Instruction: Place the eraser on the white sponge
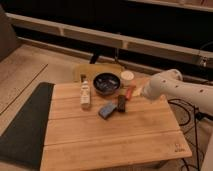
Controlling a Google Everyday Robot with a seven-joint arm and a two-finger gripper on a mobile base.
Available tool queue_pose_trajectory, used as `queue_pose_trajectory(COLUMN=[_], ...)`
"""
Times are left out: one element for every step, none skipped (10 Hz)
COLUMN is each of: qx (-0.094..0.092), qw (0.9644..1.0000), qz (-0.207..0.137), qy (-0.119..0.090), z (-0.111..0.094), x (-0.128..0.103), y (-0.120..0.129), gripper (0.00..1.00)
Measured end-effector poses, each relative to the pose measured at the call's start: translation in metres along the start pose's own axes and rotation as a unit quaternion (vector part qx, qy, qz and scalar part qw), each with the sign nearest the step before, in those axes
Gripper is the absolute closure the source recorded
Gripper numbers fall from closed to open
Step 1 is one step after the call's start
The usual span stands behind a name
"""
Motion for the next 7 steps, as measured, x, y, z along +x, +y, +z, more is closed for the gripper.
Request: queue_pose_trajectory(qx=[-0.026, -0.049, -0.068, -0.085, -0.089, -0.090, -0.090], qw=[0.9990, 0.9967, 0.9940, 0.9911, 0.9902, 0.9900, 0.9900], qz=[-0.035, -0.061, -0.080, -0.096, -0.100, -0.101, -0.101], qy=[0.011, 0.021, 0.030, 0.037, 0.039, 0.039, 0.039], z=[0.006, 0.010, 0.014, 0.016, 0.017, 0.017, 0.017], x=[-0.002, -0.004, -0.005, -0.005, -0.006, -0.006, -0.006], y=[0.022, 0.042, 0.056, 0.068, 0.071, 0.072, 0.071], gripper=[0.35, 0.35, 0.35, 0.35, 0.35, 0.35, 0.35])
